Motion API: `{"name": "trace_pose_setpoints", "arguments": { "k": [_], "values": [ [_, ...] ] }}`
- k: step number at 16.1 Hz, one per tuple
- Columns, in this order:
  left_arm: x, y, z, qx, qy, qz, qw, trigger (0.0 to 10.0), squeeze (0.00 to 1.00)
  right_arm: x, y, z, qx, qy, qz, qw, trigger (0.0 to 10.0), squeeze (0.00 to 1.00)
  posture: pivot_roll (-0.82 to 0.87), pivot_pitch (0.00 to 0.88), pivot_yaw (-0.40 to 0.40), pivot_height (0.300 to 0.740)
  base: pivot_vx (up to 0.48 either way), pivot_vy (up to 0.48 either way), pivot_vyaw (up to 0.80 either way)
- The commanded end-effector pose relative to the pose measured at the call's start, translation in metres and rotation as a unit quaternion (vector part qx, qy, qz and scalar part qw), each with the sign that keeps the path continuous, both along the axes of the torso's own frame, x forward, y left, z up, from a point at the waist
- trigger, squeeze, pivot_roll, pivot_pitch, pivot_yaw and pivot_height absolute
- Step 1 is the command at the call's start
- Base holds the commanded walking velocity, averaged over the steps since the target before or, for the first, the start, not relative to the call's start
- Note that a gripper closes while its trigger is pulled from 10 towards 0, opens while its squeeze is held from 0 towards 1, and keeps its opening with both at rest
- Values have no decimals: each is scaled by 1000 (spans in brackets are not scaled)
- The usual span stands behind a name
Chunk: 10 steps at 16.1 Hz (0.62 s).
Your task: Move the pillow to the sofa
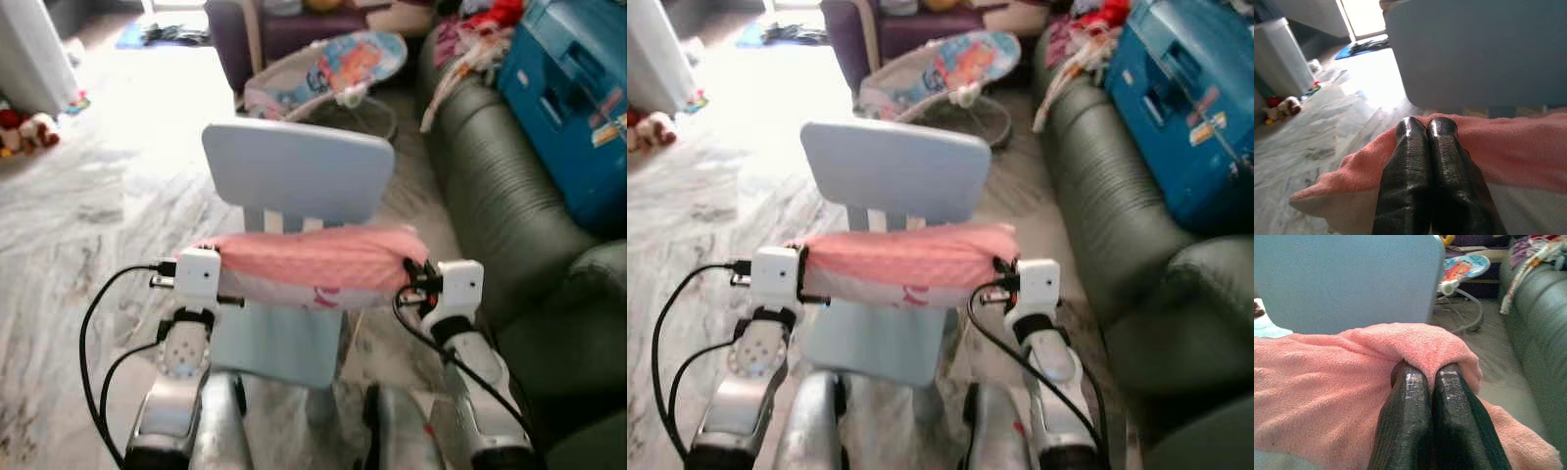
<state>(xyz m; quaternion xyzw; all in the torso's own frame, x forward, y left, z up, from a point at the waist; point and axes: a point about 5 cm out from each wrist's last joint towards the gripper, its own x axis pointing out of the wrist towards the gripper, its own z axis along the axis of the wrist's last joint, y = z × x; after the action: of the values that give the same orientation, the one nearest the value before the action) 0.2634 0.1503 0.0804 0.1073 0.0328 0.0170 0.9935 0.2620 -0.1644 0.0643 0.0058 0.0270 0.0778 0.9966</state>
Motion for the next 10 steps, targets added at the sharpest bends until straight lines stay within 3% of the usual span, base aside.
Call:
{"name": "trace_pose_setpoints", "arguments": {
  "k": [1, 10],
  "values": [
    [2, 1, 4, 10, -7, 6, 1000, 10000, 0, 2, 3, 7, 0, -12, 8, 1000, 10000, 0, 31, 0, -6, 688, 0, 0, 0],
    [1, -9, -6, -10, 16, -22, 1000, 10000, 0, 6, -2, 12, -17, -21, 0, 1000, 10000, 0, 17, 0, -12, 740, 0, 0, 0]
  ]
}}
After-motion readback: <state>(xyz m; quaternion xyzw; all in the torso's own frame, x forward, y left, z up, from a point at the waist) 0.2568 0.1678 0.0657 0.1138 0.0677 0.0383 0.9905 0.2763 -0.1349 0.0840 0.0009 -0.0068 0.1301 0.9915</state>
